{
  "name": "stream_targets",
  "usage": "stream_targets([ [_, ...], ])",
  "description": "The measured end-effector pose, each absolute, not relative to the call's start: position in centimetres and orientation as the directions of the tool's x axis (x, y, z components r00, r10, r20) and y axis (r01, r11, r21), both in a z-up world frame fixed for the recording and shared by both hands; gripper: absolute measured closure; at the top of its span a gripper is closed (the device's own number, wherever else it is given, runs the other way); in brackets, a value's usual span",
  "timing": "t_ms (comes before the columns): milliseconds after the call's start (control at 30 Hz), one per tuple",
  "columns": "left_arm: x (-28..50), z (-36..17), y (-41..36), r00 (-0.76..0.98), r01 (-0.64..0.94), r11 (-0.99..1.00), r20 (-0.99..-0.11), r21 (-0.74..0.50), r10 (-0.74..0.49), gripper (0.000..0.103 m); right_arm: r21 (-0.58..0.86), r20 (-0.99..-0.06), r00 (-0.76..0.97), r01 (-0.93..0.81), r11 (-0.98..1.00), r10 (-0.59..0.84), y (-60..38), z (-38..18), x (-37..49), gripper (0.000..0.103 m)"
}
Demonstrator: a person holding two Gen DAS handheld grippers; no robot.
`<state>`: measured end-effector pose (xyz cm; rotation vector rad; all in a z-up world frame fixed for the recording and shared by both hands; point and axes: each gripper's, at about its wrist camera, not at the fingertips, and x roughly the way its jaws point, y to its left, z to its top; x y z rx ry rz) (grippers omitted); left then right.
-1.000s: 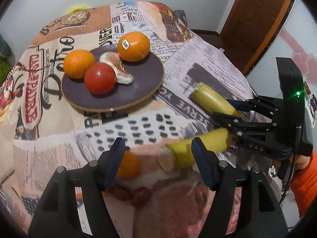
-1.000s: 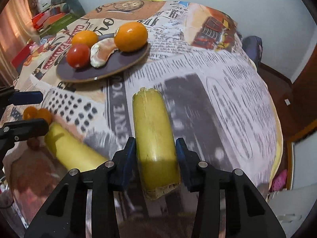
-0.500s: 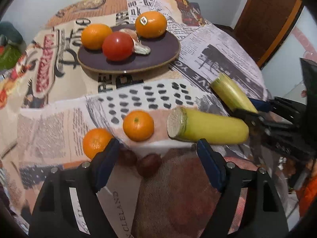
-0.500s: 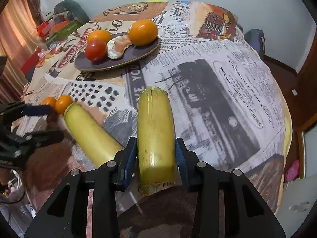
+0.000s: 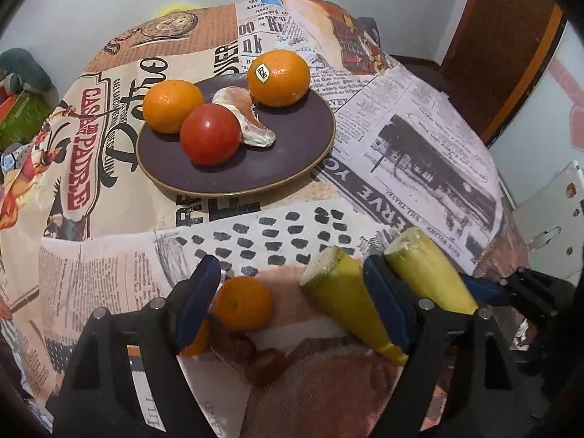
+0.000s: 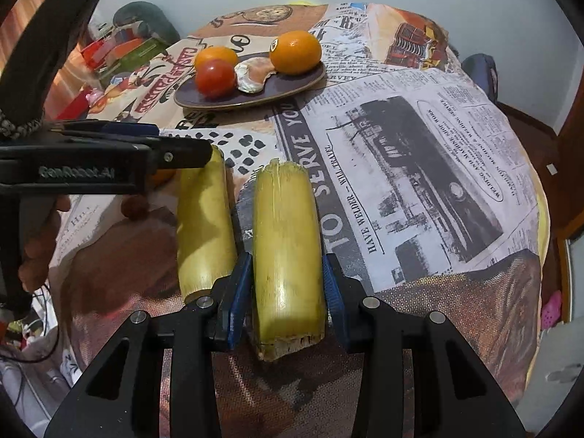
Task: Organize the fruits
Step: 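Carry the corn cob beside the banana while the left tool grasps the banana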
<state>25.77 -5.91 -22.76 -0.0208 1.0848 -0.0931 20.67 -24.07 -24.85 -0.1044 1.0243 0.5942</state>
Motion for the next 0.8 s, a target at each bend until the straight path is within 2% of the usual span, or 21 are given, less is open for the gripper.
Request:
stream_targets([
  [400, 23.8, -22.9, -8.8, 0.425, 0.097, 0.984, -0.888, -0.151, -0.179, 0.023, 0.123, -0.831, 0.452, -0.420, 0.899, 0.325, -25.7, -24.6, 21.3, 0.067],
  [633, 23.4, -24.5, -10.9, 0.391, 0.134, 0.977, -0.897, -0.167, -0.207, 0.025, 0.142, -0.837, 0.435, -0.413, 0.900, 0.332, -26.7, -24.5, 21.0, 0.067],
  [800, 24.4, -25.5, -11.4, 0.364, 0.140, 0.965, -0.895, -0.220, -0.257, 0.033, 0.133, -0.845, 0.424, -0.422, 0.897, 0.325, -27.0, -24.4, 20.9, 0.067],
])
